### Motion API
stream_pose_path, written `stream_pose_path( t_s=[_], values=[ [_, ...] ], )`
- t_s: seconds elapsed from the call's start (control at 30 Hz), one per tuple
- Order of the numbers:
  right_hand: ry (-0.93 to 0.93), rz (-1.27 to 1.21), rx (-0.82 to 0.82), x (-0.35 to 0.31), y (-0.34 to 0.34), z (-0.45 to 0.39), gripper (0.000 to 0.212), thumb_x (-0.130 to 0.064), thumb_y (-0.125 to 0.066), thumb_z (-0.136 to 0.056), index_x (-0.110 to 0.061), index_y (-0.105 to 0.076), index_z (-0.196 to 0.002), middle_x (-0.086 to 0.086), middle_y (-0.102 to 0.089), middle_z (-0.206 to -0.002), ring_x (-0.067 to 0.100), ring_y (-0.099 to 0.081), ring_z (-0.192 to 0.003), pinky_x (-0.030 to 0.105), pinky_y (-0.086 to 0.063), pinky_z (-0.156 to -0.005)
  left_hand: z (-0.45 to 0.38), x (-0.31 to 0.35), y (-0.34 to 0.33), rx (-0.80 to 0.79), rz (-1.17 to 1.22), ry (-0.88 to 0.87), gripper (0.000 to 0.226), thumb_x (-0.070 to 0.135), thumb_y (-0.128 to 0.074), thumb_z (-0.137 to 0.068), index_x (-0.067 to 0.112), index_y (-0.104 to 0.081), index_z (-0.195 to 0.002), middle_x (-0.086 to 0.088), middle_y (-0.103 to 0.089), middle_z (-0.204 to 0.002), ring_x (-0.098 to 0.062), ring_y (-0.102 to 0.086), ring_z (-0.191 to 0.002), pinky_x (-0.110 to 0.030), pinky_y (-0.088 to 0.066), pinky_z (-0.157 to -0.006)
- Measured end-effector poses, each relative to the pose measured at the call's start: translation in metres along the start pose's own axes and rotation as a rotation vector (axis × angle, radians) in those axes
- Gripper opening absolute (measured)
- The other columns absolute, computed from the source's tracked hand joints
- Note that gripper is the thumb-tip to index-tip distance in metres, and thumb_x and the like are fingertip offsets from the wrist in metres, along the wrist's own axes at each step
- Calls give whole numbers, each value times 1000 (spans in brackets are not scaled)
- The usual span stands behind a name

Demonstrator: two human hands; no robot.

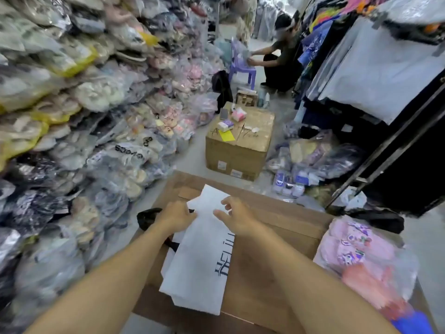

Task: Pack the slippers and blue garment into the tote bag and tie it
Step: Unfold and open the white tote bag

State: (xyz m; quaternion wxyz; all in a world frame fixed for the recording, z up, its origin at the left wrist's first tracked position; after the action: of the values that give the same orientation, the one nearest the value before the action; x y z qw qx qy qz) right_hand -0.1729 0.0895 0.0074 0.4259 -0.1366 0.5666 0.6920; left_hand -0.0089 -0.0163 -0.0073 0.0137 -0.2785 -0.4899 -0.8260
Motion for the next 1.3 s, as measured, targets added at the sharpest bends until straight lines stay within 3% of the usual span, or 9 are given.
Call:
stream_pose_path(
  t_s=[0.1, 0.23, 0.37, 0.5, 0.6, 0.87, 1.03, 1.17, 1.3],
  values=[
    [-38, 19, -65, -1, -15, -1, 54, -44, -57, -98, -9, -50, -139, 11, -52, -139, 22, -53, -125, 28, -41, -94, 1, -9, -10, -97, -63, 44, 51, 45, -65, -82, 0, -55, -61, -21, -51, -61, -42, -58, -74, -41, -46, -59],
    [-151, -46, -100, -5, -23, -3, 52, -57, -40, -99, -12, -56, -122, 7, -57, -123, 26, -56, -115, 35, -46, -91, -4, -2, -17, -111, 89, -39, 49, 29, -71, -82, 18, -32, -54, 1, -36, -56, -18, -38, -56, -31, -30, -56],
    [-353, -478, -21, -14, 0, -5, 60, -71, -41, -91, -14, -53, -104, 3, -55, -103, 28, -59, -110, 49, -60, -83, -2, 36, -8, 3, 238, -202, 45, 23, -69, -84, 18, -34, -56, 6, -37, -55, -14, -33, -51, -29, -28, -52],
    [-365, -769, 23, -16, 34, -12, 41, -49, -66, -86, -11, -56, -98, 9, -64, -87, 24, -66, -81, 40, -64, -67, 9, 92, 3, 48, 163, -346, 19, 28, -57, -86, 19, -53, -69, 8, -56, -67, -16, -53, -64, -35, -48, -56],
    [-335, -741, 133, -12, 64, -13, 13, -21, -53, -89, -15, -61, -80, 3, -64, -71, 18, -56, -60, 25, -47, -48, 23, 127, 13, 32, 123, -535, 11, 30, -53, -84, 27, -63, -81, 9, -62, -83, -13, -60, -83, -40, -55, -75],
    [-371, -995, 352, 10, 128, 5, 26, -6, -40, -97, -9, -65, -94, 10, -70, -80, 23, -60, -69, 30, -44, -60, 33, 163, 73, 756, 243, -738, 10, 16, -57, -84, 16, -64, -90, 5, -55, -97, -12, -51, -90, -23, -45, -72],
    [-376, -1269, 416, 20, 141, 11, 26, 7, -39, -93, -2, -64, -96, 14, -67, -81, 27, -59, -73, 37, -54, -61, 1, 170, 65, 168, 444, -438, 17, 31, -65, -88, 20, -56, -78, 2, -49, -112, -11, -51, -107, -28, -38, -92],
    [-354, -1322, 424, 21, 141, 13, 30, 11, -35, -91, -5, -60, -91, 18, -63, -89, 23, -52, -64, 29, -54, -52, -3, 177, 48, -35, 448, -481, 28, 47, -73, -79, 25, -61, -91, 4, -54, -114, -9, -59, -107, -33, -49, -91],
    [-310, -1371, 469, 20, 144, 13, 33, 13, -33, -94, -8, -47, -115, 17, -62, -92, 21, -57, -60, 28, -51, -45, 1, 181, 41, -214, 438, -475, 26, 14, -64, -86, 29, -54, -105, 9, -62, -111, -12, -59, -106, -26, -55, -74]
  ],
)
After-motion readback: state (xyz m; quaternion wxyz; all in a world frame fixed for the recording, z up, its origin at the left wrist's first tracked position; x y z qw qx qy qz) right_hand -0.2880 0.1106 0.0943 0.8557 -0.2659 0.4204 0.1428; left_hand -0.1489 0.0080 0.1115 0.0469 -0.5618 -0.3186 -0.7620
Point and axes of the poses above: each hand's wrist, its own z-axis away from the middle knuckle, its own y-axis out of the back of the hand, x = y × z, the point moved 2 cm from there along -z, towards the middle knuckle
